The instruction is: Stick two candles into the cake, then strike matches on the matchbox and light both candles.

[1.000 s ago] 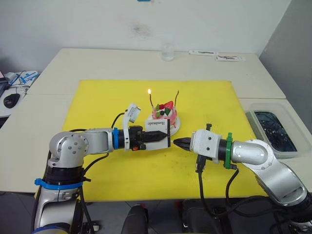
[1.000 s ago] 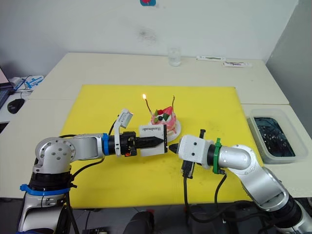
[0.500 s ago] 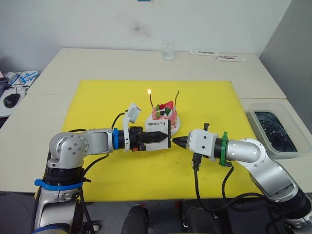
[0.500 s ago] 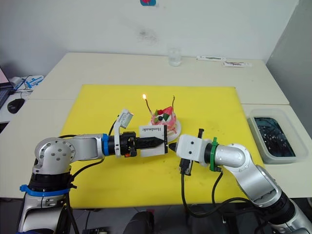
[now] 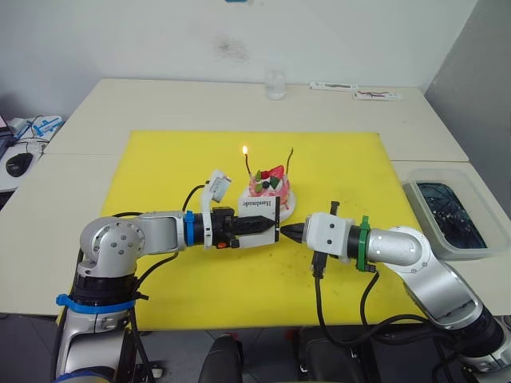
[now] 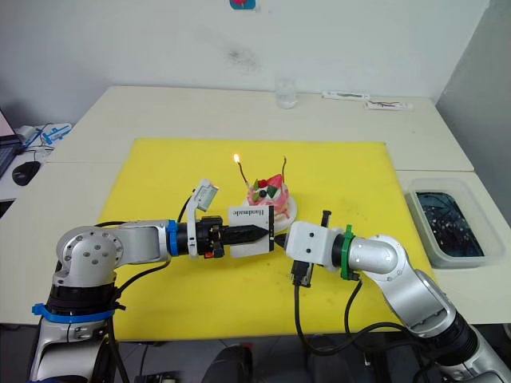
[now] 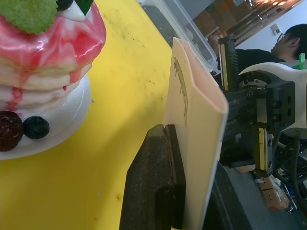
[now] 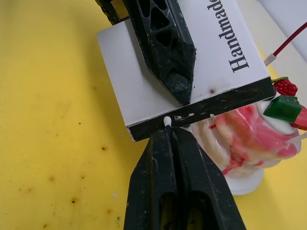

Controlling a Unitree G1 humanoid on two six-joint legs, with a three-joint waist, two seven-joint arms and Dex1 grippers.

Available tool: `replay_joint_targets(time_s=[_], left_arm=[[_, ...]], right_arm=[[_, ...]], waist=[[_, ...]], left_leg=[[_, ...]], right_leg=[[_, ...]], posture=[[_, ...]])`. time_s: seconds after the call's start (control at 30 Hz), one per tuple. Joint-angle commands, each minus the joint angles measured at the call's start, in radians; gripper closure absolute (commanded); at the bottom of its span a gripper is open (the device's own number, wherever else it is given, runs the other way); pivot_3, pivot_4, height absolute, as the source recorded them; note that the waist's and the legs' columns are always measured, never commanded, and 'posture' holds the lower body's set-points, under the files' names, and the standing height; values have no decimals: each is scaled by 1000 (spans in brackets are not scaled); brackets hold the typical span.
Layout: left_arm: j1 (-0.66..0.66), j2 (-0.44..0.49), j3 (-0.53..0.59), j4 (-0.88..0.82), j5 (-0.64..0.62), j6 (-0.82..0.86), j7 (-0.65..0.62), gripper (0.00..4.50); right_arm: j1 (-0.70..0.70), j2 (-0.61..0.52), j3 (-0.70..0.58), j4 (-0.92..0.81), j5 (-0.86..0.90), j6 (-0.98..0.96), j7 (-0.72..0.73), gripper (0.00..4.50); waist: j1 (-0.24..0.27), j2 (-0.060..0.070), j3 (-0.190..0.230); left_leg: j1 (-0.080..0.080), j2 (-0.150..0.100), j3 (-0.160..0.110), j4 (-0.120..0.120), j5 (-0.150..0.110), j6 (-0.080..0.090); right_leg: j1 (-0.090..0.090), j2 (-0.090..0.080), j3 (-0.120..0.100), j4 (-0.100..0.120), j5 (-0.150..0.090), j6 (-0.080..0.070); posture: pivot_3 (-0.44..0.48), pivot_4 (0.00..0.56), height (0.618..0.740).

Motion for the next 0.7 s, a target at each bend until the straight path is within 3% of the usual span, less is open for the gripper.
replay_joint_targets(time_s=[0.03, 0.27, 0.37, 0.47, 0.7], left_arm=[[-2, -21, 16, -41, -52, 13, -11, 4500], [-84, -57, 104, -37, -195, 60, 75, 4500], [-196, 2, 171, 1, -310, 59, 132, 4500], [-264, 120, 201, 31, -317, 69, 115, 4500], [-149, 229, 143, -58, -243, 44, 35, 4500]], right_arm=[[-8, 8, 2, 1, -21, -19, -8, 4474], [28, 4, 41, 36, -46, -40, 19, 4474], [47, -14, 31, 3, -28, -31, 50, 4474], [52, -15, -22, -52, 10, 9, 58, 4474], [77, -31, -88, -83, 39, 57, 44, 4474]], waist=[[0, 0, 0], [0, 0, 0], [5, -1, 0], [-3, 0, 0], [-3, -1, 0]], left_leg=[[0, 0, 0, 0, 0, 0], [0, 0, 0, 0, 0, 0], [-1, 0, -1, 1, 0, 0], [0, 0, -1, 0, 0, 0], [0, 0, -1, 0, 0, 0]], right_leg=[[0, 0, 0, 0, 0, 0], [0, 0, 0, 0, 0, 0], [0, 0, -1, 0, 0, 0], [0, 0, 0, 0, 0, 1], [0, 0, -1, 0, 0, 0]], posture=[[0, 150, 740], [0, 150, 740], [0, 150, 740], [0, 150, 740], [0, 150, 740]])
